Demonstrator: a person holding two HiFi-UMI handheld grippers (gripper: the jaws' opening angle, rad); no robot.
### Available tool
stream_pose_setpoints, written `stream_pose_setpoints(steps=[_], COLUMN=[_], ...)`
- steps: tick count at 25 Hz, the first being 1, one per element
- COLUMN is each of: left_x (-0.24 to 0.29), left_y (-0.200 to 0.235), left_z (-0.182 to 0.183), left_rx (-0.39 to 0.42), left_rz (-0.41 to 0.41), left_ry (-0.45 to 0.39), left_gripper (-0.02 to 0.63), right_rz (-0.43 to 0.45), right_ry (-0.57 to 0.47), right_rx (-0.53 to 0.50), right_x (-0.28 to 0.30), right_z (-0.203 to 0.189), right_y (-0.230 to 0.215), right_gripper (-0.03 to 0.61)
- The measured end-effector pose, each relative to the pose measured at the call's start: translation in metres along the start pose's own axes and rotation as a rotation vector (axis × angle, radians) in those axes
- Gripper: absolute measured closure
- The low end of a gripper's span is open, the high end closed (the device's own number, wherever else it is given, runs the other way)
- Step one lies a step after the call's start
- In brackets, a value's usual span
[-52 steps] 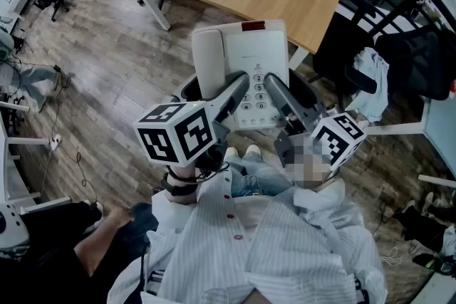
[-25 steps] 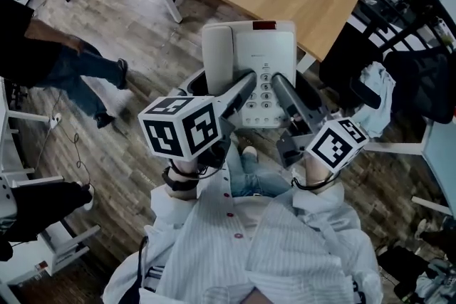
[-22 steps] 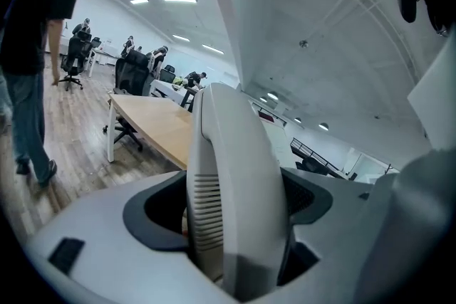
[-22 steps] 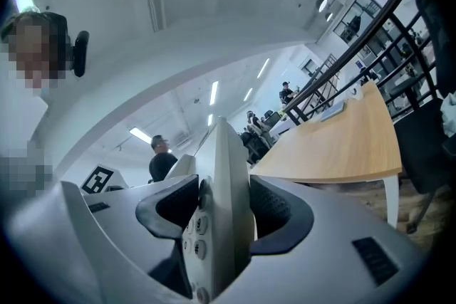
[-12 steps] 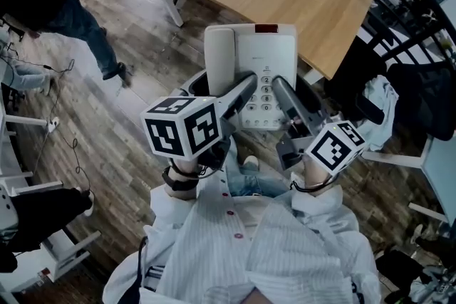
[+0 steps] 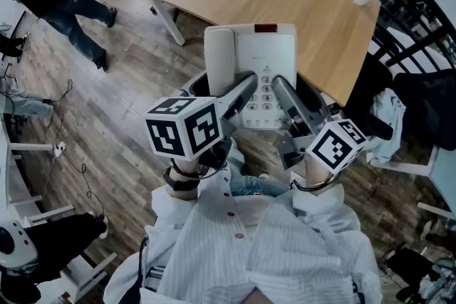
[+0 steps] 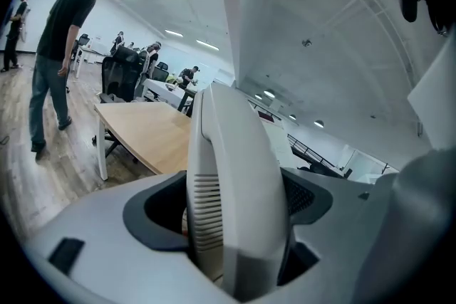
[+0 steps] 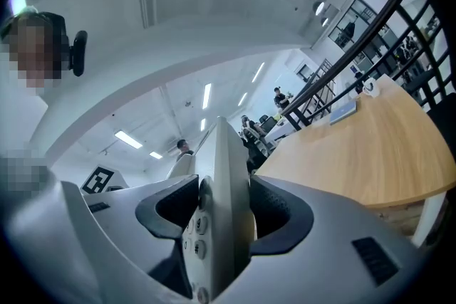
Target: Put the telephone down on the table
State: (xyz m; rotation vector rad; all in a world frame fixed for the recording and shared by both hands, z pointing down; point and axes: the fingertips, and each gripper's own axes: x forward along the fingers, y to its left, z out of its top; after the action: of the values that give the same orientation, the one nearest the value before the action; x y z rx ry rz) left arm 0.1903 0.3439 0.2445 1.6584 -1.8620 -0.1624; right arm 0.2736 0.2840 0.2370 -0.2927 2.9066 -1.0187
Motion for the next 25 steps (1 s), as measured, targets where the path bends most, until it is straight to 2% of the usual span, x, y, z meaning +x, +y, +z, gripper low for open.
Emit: stream_pose_setpoints(steps=[10,17,25], left_x=[0.029,0.043,0.075], left_y=[0.075,0.103,0.144], left_z=[0.057,0.066,0.089], left_rx=[0.029,0.009,-0.023], left_rz=[-0.052,-0.074,-0.055], left_ry=[0.026,0.050,0.054], left_gripper=[0.222,0.222,0.222], right_rz=[-0.043,-0.077,-0.076], right_ry=[-0.036,-0.026,0.013], right_rx=[-0.002,0.001,0.020], right_x=[0.094,0.122,0.177], right_z=[0.001,-0.002,0.001], right_y=[-0.005,-0.012,-0.036], right_gripper=[0.334,0.334,0.334])
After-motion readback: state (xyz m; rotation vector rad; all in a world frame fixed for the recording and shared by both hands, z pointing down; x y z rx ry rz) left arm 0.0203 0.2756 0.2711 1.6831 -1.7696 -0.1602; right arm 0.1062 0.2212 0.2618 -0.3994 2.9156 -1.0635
